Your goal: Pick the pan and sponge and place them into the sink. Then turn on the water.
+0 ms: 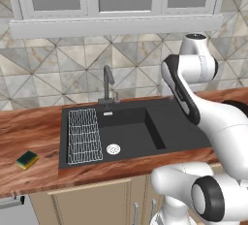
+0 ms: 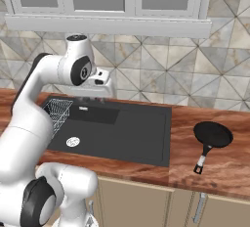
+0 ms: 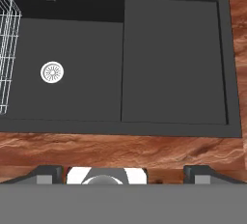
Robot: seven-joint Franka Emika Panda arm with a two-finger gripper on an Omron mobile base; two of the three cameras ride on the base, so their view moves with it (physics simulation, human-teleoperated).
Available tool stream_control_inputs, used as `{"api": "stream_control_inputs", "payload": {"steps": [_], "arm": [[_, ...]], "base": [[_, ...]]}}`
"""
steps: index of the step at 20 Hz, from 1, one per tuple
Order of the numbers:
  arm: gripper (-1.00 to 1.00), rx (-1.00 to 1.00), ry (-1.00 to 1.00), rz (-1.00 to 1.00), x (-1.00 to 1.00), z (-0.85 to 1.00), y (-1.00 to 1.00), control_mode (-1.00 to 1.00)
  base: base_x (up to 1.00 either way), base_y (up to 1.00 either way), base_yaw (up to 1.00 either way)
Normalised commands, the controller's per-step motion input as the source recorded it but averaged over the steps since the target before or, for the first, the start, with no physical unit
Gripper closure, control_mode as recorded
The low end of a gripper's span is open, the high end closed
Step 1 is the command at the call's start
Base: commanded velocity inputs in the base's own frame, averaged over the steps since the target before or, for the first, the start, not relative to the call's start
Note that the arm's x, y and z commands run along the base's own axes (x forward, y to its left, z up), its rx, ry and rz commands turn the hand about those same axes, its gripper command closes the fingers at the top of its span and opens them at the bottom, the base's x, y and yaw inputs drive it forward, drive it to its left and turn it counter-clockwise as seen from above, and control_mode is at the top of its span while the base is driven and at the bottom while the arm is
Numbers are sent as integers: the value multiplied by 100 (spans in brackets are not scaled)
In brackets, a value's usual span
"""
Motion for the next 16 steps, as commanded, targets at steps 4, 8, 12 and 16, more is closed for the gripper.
{"api": "stream_control_inputs", "payload": {"steps": [4,8,12,16], "arm": [[-100,-4,3,0,-10,-11,-17,-100],[-100,-3,3,0,-12,-15,-19,-100],[-100,-3,3,0,-9,-15,-23,-100],[-100,-3,2,0,-2,-12,-22,-100]], "base": [[0,0,0],[0,0,0],[0,0,0],[0,0,0]]}}
